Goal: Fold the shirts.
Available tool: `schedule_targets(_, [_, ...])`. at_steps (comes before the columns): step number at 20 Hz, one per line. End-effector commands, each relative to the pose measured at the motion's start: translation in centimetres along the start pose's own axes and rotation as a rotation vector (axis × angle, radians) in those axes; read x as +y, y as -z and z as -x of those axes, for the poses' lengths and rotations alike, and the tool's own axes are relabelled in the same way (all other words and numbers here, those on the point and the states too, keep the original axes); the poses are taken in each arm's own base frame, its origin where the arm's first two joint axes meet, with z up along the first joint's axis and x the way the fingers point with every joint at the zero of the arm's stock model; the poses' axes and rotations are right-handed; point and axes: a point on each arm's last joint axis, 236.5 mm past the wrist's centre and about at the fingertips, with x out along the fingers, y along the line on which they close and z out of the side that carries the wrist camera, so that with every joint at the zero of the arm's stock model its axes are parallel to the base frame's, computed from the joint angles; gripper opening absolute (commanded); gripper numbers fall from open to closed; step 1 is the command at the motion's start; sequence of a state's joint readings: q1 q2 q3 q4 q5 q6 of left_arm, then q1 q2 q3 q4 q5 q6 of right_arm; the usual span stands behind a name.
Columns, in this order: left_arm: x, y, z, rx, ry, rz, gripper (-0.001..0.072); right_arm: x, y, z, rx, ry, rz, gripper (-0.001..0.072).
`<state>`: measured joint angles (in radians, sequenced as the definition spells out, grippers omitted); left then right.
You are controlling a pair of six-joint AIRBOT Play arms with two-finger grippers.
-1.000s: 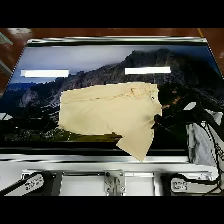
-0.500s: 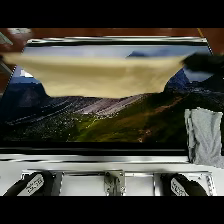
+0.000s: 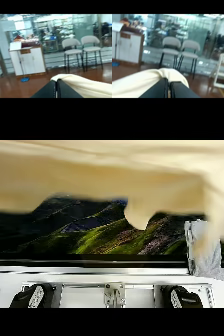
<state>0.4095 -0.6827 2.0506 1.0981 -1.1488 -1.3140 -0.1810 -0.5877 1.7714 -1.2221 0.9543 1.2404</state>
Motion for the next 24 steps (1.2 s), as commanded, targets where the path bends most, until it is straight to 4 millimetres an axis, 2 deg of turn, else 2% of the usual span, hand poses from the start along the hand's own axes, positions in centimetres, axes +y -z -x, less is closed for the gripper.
schedule_targets(1, [1.1, 2.7, 2.0, 0.107, -0.081, -0.014, 0.0032, -2.2, 0.4, 3.7, 0.053, 0.132, 0.022, 0.0066])
schedule_targets(3, [1.4, 6.4, 0.0, 0.211, -0.055, 0.028, 0.0032, -2.8, 2.8, 2.7, 0.146, 0.140, 0.014, 0.0066])
schedule_targets(4, [1.6, 8.5, -1.2, 0.262, -0.043, 0.053, 0.0032, -2.6, 4.7, 1.8, 0.216, 0.124, 0.001, 0.0066])
schedule_targets(6, [2.2, 13.5, -3.3, 0.391, -0.026, 0.103, 0.0032, -2.0, 10.0, 0.1, 0.421, 0.071, -0.034, 0.0066])
schedule_targets(7, [2.3, 16.6, -4.0, 0.482, -0.011, 0.123, 0.0032, -1.8, 13.0, -0.7, 0.535, 0.048, -0.048, 0.0066])
schedule_targets(12, [2.7, 34.7, -7.2, 0.956, 0.070, 0.289, 0.0033, -0.3, 31.9, -2.3, 1.271, -0.091, -0.185, 0.0066])
schedule_targets(14, [2.6, 41.5, -8.6, 1.096, 0.120, 0.333, 0.0032, 1.6, 39.0, -4.5, 1.411, -0.169, -0.245, 0.0065])
schedule_targets(16, [2.1, 48.1, -10.2, 1.223, 0.157, 0.385, 0.0033, 4.8, 46.3, -8.1, 1.443, -0.241, -0.300, 0.0065])
schedule_targets(17, [1.8, 51.4, -11.4, 1.265, 0.166, 0.408, 0.0033, 6.4, 49.8, -10.6, 1.420, -0.252, -0.304, 0.0065])
schedule_targets(19, [1.4, 56.7, -14.0, 1.291, 0.164, 0.422, 0.0033, 8.7, 55.0, -15.8, 1.324, -0.232, -0.301, 0.0066])
schedule_targets(21, [1.0, 60.6, -17.1, 1.259, 0.146, 0.433, 0.0034, 10.3, 58.2, -20.3, 1.194, -0.191, -0.313, 0.0066])
schedule_targets(24, [0.7, 63.0, -21.2, 1.149, 0.108, 0.418, 0.0034, 12.8, 60.6, -24.8, 1.031, -0.177, -0.296, 0.0066])
